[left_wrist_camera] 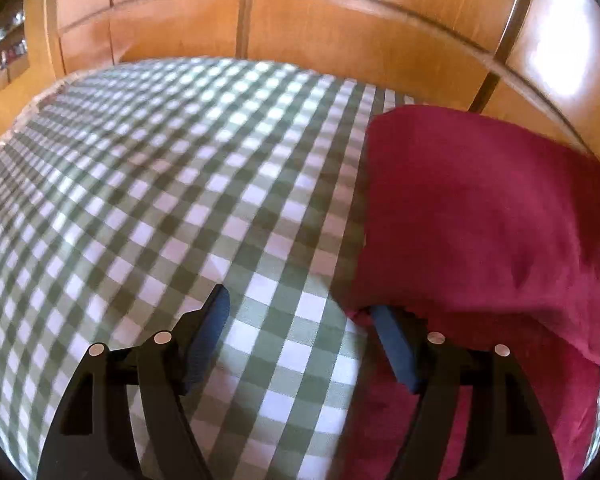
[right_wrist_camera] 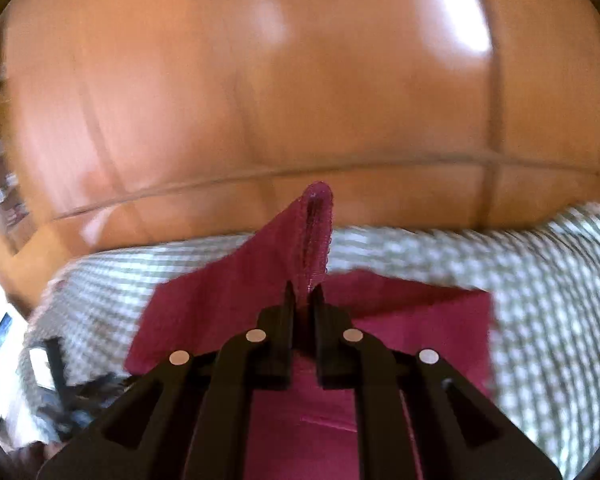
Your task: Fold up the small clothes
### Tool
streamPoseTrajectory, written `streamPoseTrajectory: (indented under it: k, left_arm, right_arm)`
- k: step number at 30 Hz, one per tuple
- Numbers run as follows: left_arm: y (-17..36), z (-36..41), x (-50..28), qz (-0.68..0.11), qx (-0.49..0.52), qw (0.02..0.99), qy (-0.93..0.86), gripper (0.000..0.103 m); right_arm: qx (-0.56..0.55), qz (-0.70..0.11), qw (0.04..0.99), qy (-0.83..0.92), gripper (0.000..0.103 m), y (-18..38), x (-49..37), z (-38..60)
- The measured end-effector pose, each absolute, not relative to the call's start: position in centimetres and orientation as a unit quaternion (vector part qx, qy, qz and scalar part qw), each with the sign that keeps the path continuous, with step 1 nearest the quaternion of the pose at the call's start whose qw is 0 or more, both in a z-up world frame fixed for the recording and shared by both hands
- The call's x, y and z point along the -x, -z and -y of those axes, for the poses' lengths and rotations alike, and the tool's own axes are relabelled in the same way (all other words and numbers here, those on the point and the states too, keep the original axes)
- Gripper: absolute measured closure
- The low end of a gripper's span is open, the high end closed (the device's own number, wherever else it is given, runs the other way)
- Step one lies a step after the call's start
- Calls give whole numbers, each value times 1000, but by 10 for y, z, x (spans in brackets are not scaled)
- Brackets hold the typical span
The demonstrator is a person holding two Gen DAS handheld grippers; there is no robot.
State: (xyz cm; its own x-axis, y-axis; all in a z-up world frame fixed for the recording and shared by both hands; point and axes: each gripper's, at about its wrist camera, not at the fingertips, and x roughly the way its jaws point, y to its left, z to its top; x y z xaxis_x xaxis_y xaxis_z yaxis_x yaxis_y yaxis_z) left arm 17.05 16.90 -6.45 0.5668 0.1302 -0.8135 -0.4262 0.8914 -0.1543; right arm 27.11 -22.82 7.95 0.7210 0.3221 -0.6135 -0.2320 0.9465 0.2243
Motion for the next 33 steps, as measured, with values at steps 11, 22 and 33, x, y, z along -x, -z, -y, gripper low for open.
streamPoseTrajectory:
  k: [11,22,33]
  left_arm:
    - [56,-152,-152,-433,138,879,-141,32]
    - [21,-94,-166,-378,105,920,-7,32]
    - [39,-85,-175,-398,101,912,13,32]
  right_arm:
    - [-122,-433,891,-62,75,28,-266,287]
    - [-78,-392,909,-115,49,-8,-233,243]
    - [-50,-414,899,-130,28,17,-234,235]
